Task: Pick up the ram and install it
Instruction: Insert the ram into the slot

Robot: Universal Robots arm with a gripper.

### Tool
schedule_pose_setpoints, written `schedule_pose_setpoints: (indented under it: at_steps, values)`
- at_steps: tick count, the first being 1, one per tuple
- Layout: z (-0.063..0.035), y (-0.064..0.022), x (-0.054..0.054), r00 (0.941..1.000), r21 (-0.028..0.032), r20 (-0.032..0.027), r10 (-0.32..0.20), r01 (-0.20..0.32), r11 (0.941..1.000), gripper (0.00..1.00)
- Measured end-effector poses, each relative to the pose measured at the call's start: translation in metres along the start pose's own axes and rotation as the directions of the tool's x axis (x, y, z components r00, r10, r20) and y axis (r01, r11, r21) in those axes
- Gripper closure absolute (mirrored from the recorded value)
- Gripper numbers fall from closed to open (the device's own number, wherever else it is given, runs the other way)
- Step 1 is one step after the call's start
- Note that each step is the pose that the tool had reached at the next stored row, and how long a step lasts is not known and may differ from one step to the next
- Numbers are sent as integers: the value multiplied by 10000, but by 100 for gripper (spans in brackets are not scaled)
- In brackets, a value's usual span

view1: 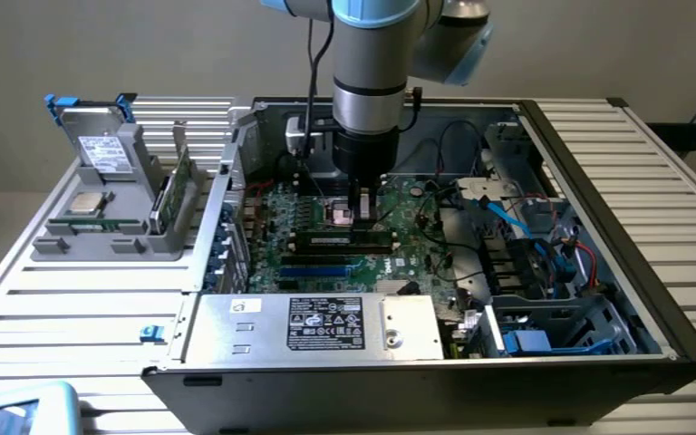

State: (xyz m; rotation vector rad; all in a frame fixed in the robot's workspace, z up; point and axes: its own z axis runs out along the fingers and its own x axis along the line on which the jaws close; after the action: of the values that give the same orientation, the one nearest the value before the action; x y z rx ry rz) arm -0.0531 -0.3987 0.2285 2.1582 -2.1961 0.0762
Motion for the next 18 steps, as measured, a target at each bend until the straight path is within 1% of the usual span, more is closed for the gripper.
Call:
schedule_pose_setpoints:
  at_steps: [6, 18]
  values:
    - [1, -8, 0, 10000, 2, 2, 2, -2, 10000, 87]
    - [3, 4, 1, 10000, 18, 0, 2, -2, 10000, 87]
